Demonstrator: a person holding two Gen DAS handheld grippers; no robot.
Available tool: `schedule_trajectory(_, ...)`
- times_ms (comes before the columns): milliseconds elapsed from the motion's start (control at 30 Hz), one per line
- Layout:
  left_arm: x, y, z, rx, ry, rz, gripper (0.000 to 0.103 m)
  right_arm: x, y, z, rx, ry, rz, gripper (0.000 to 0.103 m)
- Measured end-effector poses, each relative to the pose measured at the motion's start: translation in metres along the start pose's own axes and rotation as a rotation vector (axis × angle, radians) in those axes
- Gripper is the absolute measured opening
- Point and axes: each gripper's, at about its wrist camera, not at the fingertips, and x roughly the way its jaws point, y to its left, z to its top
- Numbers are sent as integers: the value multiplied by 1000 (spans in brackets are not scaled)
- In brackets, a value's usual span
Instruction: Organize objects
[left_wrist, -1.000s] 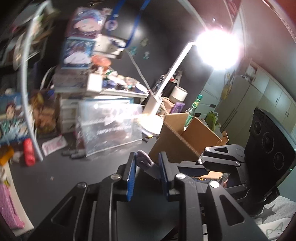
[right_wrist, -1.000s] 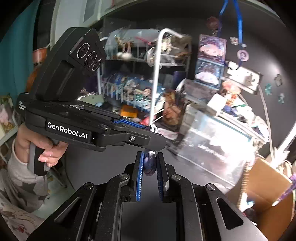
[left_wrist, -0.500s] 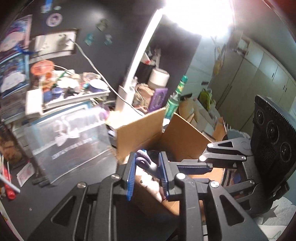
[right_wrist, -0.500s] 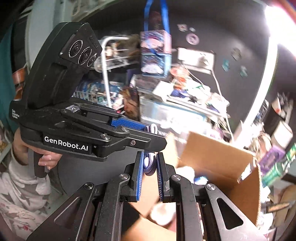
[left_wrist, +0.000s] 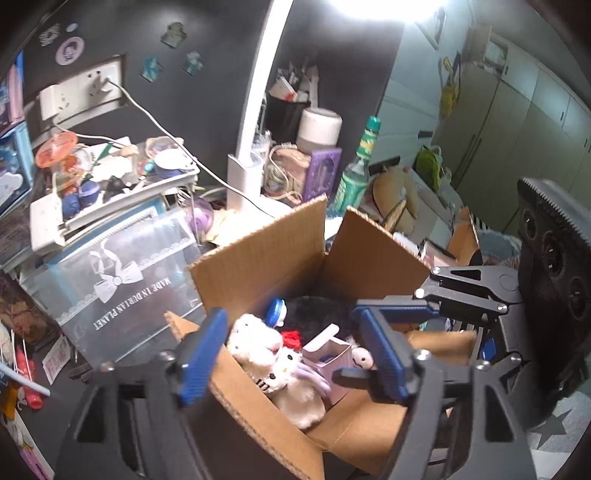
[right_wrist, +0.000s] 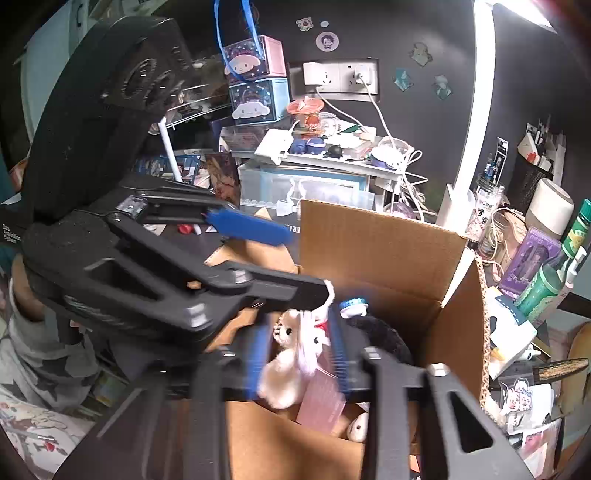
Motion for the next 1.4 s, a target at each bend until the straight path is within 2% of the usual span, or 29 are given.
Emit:
schedule_trajectory(133,-25,6,-6,-28,-70,25,93,-7,-1,-1,4,-18,-8,41)
schedule_trajectory(200,-41,10,-13,-45,-118,42,103,-10,0,0,4,-33,-13,46)
schedule_trajectory(267,-59,12,-22,-58,-179,74,103,-14,4,1,-2,-61,-27,59)
schedule_trajectory(333,-76,14,-31,-70,-231,115,103,-20,10,1,-14,-97,-44,65)
schedule_trajectory(467,-103,20,-51,-106,-339,247,103,-31,24,1,-38,-187,-70,84)
schedule_trajectory(633,-121,28,-72,-159,-428,401,103,-42,38,3,-66,-297,-74,95)
schedule_trajectory(767,-126,31,-80,-173,-444,496,103,-49,46,5,-96,-358,-76,98)
schedule_trajectory(867,-126,30,-84,-167,-453,532,103,-51,48,6,-105,-385,-59,102)
schedule_trajectory(1400,-113,28,-88,-189,-425,540,103,-45,40,0,-79,-369,-31,102)
